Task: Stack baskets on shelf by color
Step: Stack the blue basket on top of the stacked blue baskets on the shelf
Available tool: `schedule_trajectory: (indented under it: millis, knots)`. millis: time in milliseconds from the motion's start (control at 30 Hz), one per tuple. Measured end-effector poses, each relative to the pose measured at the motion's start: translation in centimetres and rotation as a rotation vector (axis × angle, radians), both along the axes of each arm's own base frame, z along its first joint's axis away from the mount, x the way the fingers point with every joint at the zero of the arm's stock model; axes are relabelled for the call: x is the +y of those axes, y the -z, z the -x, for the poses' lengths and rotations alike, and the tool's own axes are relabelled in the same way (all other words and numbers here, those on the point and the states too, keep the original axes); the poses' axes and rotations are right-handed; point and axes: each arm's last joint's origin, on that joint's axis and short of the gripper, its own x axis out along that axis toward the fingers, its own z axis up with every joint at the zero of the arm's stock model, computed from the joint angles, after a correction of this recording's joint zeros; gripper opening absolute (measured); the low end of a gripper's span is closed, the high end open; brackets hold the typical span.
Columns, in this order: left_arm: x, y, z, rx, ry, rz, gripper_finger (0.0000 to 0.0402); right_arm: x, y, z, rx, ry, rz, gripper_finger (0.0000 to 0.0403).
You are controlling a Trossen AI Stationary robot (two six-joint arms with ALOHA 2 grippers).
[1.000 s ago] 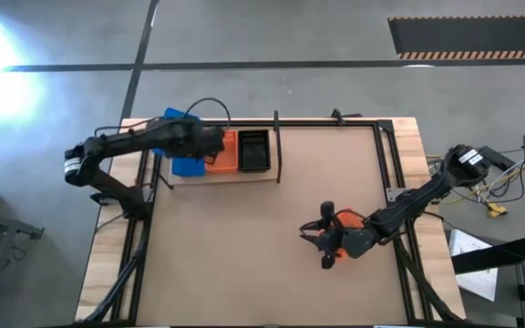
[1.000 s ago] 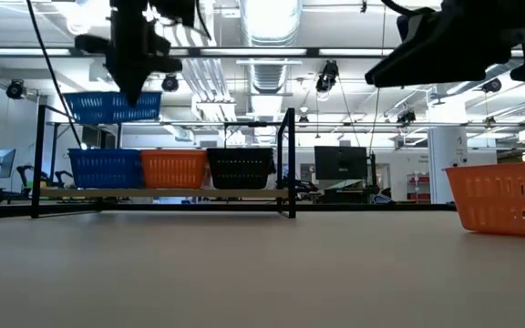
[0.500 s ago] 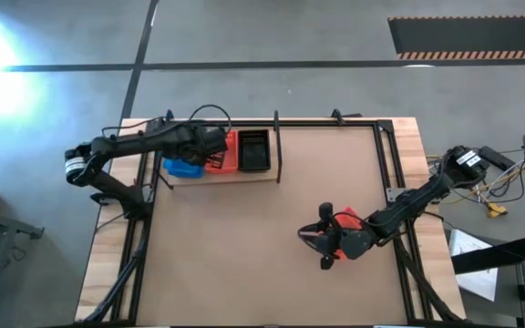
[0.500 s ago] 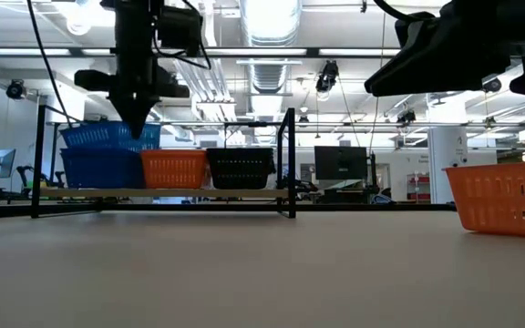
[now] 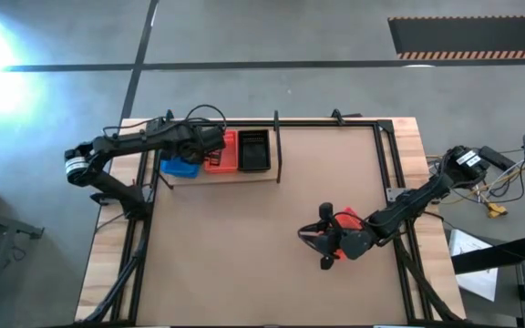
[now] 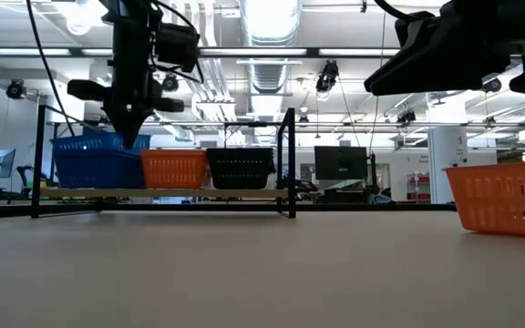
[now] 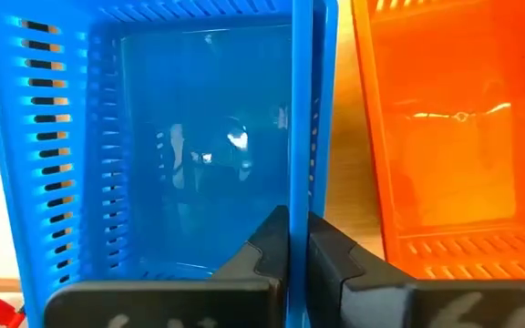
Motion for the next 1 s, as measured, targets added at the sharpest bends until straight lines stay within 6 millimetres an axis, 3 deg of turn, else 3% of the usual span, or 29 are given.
schedule_trajectory:
  millis: [167, 400, 500, 600, 733, 800, 933, 1000]
  knots:
    - [0.1, -0.1, -0.2, -0.009, 0.041, -0.008, 0.0031, 0.0, 0.0, 0.0, 0.000, 0.000, 0.000, 0.0064]
    - [0.3, -1.4, -0.5, -0.026, 0.144, -0.008, 0.0115, 0.0, 0.0, 0.0, -0.001, 0.000, -0.001, 0.0059]
    - [0.1, -2.8, -0.8, -0.064, 0.339, 0.063, 0.0140, 0.0, 0.0, 0.0, -0.001, 0.000, -0.001, 0.0061]
    - [-0.9, -3.5, -1.3, -0.076, 0.669, 0.160, 0.0147, 0.0, 0.0, 0.0, -0.001, 0.000, -0.001, 0.0060]
    - [-3.1, -2.7, -1.3, 0.090, 1.130, 0.221, 0.0142, 0.0, 0.0, 0.0, -0.001, 0.000, -0.002, 0.0057]
    - [-4.1, -2.1, -1.0, 0.215, 1.282, 0.267, 0.0139, 0.0, 0.0, 0.0, -0.001, 0.001, -0.004, 0.0057]
    - [-4.9, -1.6, -0.2, 0.515, 1.317, 0.259, 0.0139, 0.0, 0.0, 0.0, -0.002, 0.000, -0.002, 0.0057]
    - [-5.1, -1.6, -0.2, 0.563, 1.312, 0.228, 0.0139, 0.0, 0.0, 0.0, -0.002, 0.001, -0.002, 0.0057]
